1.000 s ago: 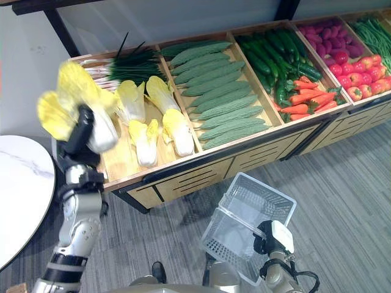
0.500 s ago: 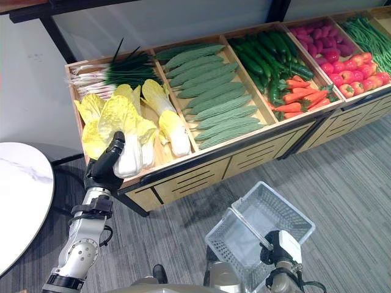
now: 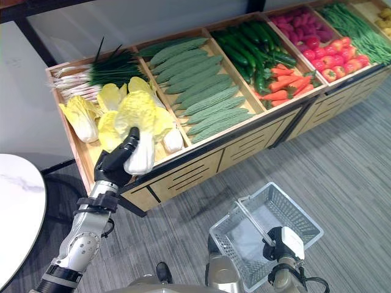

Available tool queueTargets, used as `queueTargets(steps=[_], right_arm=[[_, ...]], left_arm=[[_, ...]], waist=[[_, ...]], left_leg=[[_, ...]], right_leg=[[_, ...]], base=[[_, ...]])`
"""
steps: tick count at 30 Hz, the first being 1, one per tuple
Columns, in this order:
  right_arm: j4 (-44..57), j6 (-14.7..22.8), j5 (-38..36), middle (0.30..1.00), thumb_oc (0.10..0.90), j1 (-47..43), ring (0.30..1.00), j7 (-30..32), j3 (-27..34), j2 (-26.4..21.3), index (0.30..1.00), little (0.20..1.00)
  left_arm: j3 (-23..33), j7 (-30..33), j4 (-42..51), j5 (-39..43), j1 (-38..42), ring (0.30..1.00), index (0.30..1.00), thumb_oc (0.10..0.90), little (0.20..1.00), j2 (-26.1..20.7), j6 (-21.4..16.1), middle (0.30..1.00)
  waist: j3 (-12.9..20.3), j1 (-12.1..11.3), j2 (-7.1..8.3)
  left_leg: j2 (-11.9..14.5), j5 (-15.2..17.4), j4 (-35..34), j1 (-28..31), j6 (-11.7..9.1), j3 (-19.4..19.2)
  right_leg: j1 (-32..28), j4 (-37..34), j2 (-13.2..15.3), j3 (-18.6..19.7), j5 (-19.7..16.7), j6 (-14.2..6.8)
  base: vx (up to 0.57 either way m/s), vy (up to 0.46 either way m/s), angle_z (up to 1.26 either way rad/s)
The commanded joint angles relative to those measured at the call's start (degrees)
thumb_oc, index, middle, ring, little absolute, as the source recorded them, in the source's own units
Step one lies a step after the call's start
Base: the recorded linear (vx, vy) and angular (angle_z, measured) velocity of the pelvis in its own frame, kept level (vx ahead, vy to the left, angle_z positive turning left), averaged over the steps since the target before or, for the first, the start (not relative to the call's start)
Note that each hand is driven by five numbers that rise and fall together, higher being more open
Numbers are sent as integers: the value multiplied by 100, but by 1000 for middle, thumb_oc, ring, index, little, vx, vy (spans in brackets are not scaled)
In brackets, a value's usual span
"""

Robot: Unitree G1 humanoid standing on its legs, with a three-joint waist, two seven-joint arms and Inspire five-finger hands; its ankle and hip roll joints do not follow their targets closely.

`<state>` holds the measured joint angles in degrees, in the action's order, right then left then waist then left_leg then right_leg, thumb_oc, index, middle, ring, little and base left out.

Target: Get the vegetables into the basket

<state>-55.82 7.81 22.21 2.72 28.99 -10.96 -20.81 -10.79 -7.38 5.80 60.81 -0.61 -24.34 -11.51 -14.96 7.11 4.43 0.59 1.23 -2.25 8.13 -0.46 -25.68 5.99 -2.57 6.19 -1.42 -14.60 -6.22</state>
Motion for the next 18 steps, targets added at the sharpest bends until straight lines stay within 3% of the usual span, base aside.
queueTargets(steps=[1,2,3,5,9,10,13,18], right_arm=[[269,187,22,300,400,-307,300,350,-34,-131,300,300],[270,186,22,300,400,-307,300,350,-35,-131,300,300],[370,199,85,300,400,-286,300,369,-72,-135,300,300],[370,191,228,300,400,-243,300,415,-110,-154,300,300],[262,151,165,300,400,-258,300,409,-8,-102,300,300],[159,118,108,300,400,-325,300,369,39,-86,300,300],[279,127,106,300,400,-310,300,312,29,-97,300,300],[369,92,170,300,400,-174,300,328,49,-92,300,300]], left_arm=[[81,-500,559,-78,526,300,300,400,300,-303,-440,300],[81,-501,558,-78,527,300,300,400,300,-303,-441,300],[98,-508,534,-66,524,300,300,400,300,-337,-453,300],[134,-422,565,-176,520,300,300,400,300,-352,-508,300],[226,-442,649,-165,443,300,300,400,300,-341,-485,300],[293,-469,704,-199,391,300,300,400,300,-339,-488,300],[354,-558,714,-214,333,300,300,400,300,-348,-468,300],[336,-675,688,-91,264,300,300,400,300,-252,-378,300]], waist=[[123,20,25],[125,21,25],[120,16,-20],[178,-99,-153],[312,-218,-138],[423,-346,-96],[530,-429,24],[534,-380,48]], left_leg=[[275,428,498,-164,-30,5],[275,429,499,-167,-29,6],[323,388,467,-183,-9,-74],[452,382,343,-191,-19,-273],[517,316,298,-237,-5,-574],[591,299,387,-307,-20,-753],[649,275,578,-377,-121,-942],[1014,124,1065,-561,-367,-1134]], right_leg=[[350,847,690,-222,8,-773],[355,855,691,-222,13,-773],[341,1034,760,-454,174,-693],[57,1559,1065,-1186,616,-600],[-262,1769,1280,-1545,694,-596],[-497,1806,1408,-1653,592,-626],[-798,1273,1305,-1776,603,-682],[-1147,482,887,-1908,1192,-446]], base=[[-141,78,-101],[-199,122,-71],[-125,76,-31],[-152,142,-57],[-73,3,-59],[-38,-123,-47],[4,-148,-69],[9,-192,-48]])
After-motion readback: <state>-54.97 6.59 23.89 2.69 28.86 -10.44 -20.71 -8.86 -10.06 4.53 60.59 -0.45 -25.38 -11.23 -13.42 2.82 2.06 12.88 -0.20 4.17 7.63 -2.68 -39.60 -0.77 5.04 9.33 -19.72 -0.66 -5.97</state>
